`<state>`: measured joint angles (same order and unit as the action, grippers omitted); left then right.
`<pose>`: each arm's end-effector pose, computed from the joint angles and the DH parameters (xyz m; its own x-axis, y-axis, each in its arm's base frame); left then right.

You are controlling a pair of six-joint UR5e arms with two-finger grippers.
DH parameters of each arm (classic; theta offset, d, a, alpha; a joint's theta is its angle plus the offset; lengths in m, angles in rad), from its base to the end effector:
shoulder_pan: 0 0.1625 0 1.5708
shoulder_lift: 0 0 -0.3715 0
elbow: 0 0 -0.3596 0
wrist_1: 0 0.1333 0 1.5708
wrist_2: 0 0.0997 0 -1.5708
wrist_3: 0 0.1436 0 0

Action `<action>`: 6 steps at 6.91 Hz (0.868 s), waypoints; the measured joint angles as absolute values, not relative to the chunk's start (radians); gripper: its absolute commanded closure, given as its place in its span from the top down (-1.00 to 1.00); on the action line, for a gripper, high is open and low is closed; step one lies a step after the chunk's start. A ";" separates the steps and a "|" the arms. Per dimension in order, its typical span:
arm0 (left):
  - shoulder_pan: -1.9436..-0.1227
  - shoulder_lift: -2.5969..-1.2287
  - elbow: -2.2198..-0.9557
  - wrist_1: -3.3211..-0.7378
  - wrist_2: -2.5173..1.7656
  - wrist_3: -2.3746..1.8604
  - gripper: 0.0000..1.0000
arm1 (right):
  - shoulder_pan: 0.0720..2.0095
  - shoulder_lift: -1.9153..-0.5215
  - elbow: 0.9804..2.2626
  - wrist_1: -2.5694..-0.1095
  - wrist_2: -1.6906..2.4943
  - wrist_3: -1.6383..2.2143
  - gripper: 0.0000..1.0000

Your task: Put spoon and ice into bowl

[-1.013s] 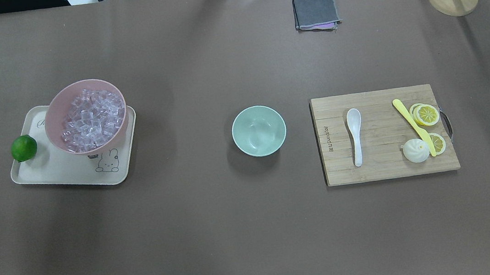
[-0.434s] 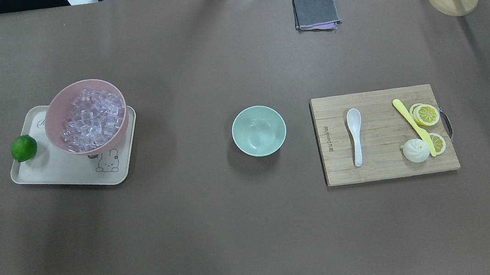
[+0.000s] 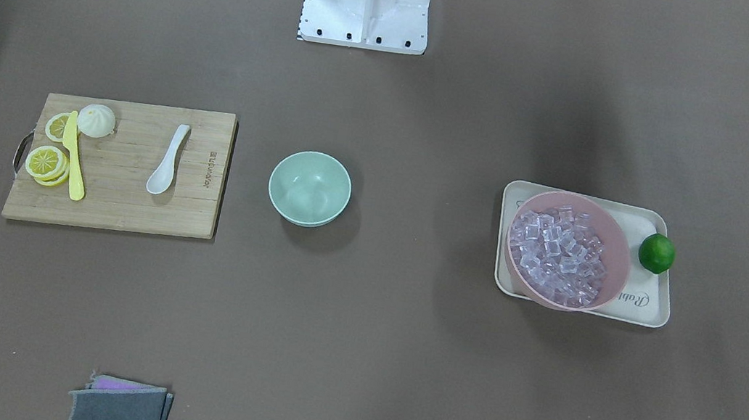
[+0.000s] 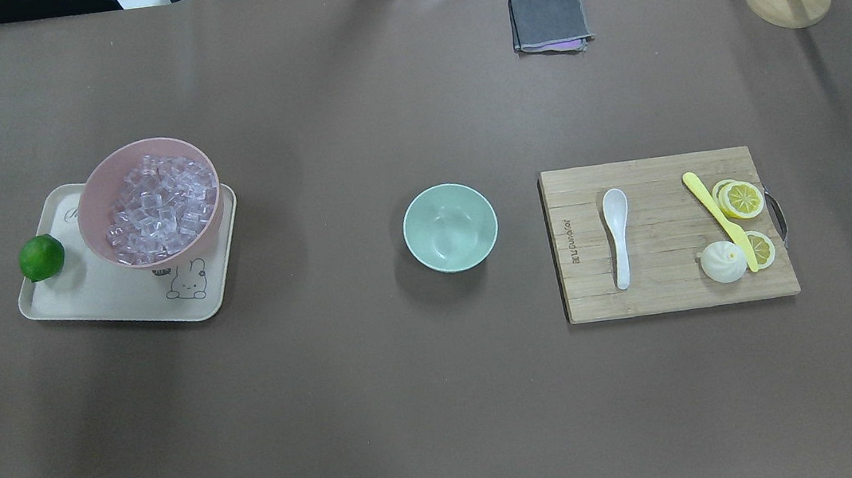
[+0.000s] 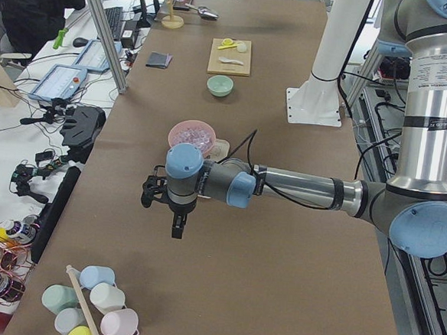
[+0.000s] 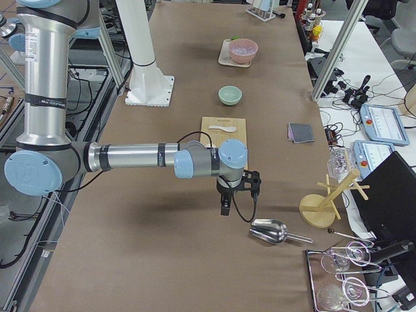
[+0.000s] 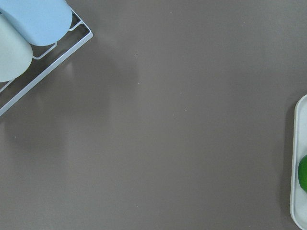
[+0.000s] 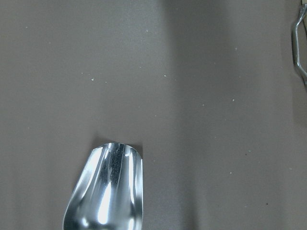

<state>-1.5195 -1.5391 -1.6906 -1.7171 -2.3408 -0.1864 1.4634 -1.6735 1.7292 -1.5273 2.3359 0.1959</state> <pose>-0.0093 -0.4684 0.5793 0.7056 0.0148 -0.7084 0.0823 0.9913 0.1028 -0.0125 -0.4316 0.6052 0.7170 0.0498 0.6953 -0.0335 0.9988 -0.0370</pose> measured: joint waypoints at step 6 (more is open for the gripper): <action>-1.514 -1.615 -1.693 -1.718 -2.347 -0.196 0.96 | 1.463 -1.665 1.727 -1.527 2.328 0.198 1.00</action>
